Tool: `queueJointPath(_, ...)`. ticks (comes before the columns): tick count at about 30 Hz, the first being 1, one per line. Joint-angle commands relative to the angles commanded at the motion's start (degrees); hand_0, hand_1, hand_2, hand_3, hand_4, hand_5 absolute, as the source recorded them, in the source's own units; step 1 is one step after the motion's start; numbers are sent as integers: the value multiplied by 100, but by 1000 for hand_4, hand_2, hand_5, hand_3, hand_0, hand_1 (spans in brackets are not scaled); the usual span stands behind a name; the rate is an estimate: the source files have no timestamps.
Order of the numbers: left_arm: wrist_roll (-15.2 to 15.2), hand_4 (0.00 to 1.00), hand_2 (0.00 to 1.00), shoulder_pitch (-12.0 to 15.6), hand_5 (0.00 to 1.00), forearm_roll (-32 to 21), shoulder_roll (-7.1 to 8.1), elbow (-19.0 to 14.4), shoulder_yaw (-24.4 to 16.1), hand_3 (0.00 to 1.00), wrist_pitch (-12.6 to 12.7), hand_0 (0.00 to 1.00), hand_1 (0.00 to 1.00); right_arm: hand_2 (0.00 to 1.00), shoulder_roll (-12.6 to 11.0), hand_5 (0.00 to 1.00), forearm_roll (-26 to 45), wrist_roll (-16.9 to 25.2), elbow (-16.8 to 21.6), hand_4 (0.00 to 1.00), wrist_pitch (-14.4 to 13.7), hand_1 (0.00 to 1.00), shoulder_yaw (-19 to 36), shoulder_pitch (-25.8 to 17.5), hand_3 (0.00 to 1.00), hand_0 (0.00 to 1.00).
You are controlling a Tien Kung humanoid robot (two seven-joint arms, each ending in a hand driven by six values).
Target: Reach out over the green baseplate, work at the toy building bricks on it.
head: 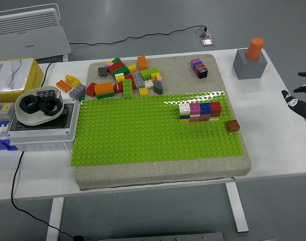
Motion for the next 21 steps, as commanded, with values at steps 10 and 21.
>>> queueJointPath(10, 167, 237, 323, 180, 2, 141, -98, 0, -209, 475, -119, 703, 366, 753, -28, 175, -1313, -915, 141, 771, 359, 713, -731, 394, 600, 642)
queueJointPath(21, 178, 241, 305, 122, 2, 332, -11, 0, -459, 464, -46, 701, 363, 867, -104, 127, -3441, -2509, 494, 759, 2332, 807, -1334, 758, 670, 755)
